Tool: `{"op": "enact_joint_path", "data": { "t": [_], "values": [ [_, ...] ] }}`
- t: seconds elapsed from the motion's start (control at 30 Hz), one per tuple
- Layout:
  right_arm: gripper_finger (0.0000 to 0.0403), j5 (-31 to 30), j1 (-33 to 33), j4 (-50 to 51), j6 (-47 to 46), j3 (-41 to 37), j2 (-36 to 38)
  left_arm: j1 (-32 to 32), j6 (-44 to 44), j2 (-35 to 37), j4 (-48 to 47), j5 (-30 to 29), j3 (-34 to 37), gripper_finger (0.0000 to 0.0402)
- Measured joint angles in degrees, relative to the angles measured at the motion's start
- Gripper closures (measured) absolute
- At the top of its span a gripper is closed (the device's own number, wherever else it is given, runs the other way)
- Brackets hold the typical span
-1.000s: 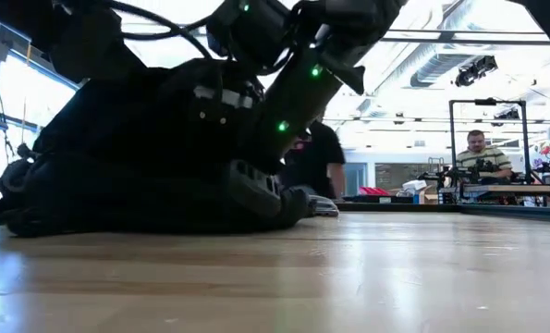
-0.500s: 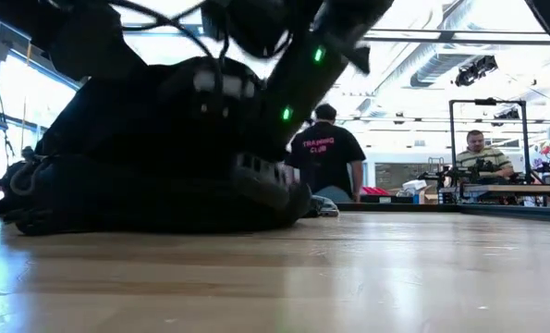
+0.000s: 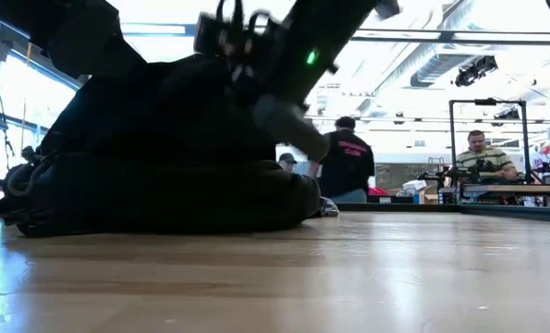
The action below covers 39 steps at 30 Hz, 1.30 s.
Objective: Unpack backpack
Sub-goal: Remove the transparent zip bag from the backpack
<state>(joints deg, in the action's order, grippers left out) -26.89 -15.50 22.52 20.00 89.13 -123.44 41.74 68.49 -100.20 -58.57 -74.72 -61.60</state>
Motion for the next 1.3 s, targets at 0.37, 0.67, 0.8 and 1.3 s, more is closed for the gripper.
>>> {"op": "enact_joint_path", "data": {
  "t": [0.37,0.67,0.8,1.3],
  "values": [
    [0.0201,6.22,7.41,-1.09,-2.98,-0.03,-0.1,1.57,0.03,-0.02,-3.0,-9.34,-4.23,0.0402],
    [0.012,10.33,9.22,1.34,2.19,0.11,-0.9,2.99,-2.6,-0.02,-2.79,-12.33,-5.56,0.0402],
    [0.0114,10.26,8.65,3.58,4.73,0.21,-1.57,3.35,-2.63,-0.02,-2.74,-12.27,-5.57,0.0402],
    [0.0311,6.35,11.29,-4.79,-6.26,0.34,-8.17,4.06,-3.21,-0.02,-3.04,-10.2,-5.44,0.0402]
  ]
}}
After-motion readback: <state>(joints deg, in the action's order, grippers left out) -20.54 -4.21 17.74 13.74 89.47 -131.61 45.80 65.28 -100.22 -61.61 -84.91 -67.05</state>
